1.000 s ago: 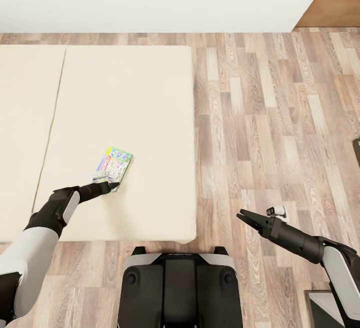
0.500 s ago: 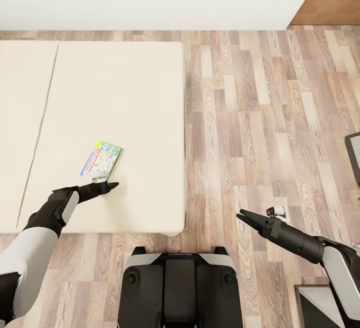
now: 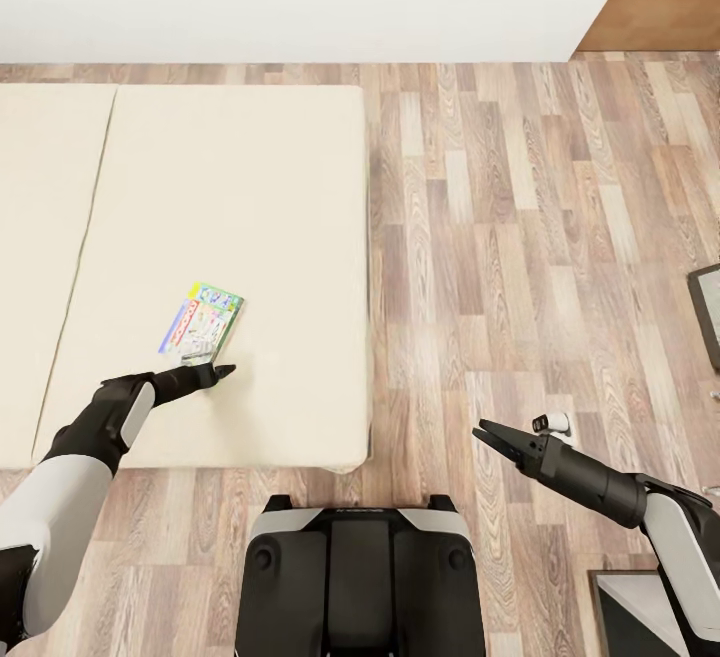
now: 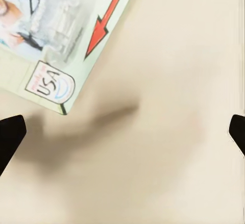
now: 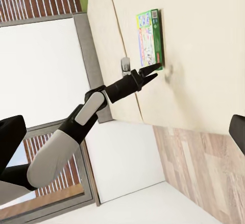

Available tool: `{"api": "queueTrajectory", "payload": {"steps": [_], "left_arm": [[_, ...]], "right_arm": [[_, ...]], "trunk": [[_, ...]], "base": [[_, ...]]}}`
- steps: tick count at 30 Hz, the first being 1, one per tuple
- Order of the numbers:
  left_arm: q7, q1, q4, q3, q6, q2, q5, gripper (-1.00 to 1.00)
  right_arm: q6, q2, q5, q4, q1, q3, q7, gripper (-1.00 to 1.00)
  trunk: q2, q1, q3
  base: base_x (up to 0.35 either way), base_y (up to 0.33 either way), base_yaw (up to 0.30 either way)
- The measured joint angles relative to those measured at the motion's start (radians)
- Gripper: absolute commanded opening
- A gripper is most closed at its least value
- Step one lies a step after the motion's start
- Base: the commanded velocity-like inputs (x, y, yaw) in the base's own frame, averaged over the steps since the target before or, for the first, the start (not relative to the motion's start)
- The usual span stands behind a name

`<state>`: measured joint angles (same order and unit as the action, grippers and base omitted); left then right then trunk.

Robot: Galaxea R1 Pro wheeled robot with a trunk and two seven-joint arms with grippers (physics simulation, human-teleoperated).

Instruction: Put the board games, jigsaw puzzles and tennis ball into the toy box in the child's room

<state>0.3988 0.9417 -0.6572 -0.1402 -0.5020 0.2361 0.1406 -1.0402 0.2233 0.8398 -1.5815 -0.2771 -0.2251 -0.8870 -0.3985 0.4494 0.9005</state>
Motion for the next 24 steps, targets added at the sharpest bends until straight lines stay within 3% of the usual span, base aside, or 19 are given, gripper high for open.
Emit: {"api": "queueTrajectory", "payload": {"steps": [14, 24], "left_arm": [[0.001, 0.000, 0.000, 0.000, -0.001, 0.003, 0.000, 1.00], [0.001, -0.001, 0.000, 0.000, -0.003, 0.003, 0.000, 1.00]], "right_arm": [[0.000, 0.000, 0.000, 0.000, 0.000, -0.001, 0.000, 1.00], [0.001, 0.000, 0.000, 0.000, 0.000, -0.001, 0.000, 1.00]], "trunk": [[0.000, 0.000, -0.019], [0.000, 0.000, -0.023]], "base": [[0.000, 0.000, -0.113], [-0.039, 0.023, -0.021]]}}
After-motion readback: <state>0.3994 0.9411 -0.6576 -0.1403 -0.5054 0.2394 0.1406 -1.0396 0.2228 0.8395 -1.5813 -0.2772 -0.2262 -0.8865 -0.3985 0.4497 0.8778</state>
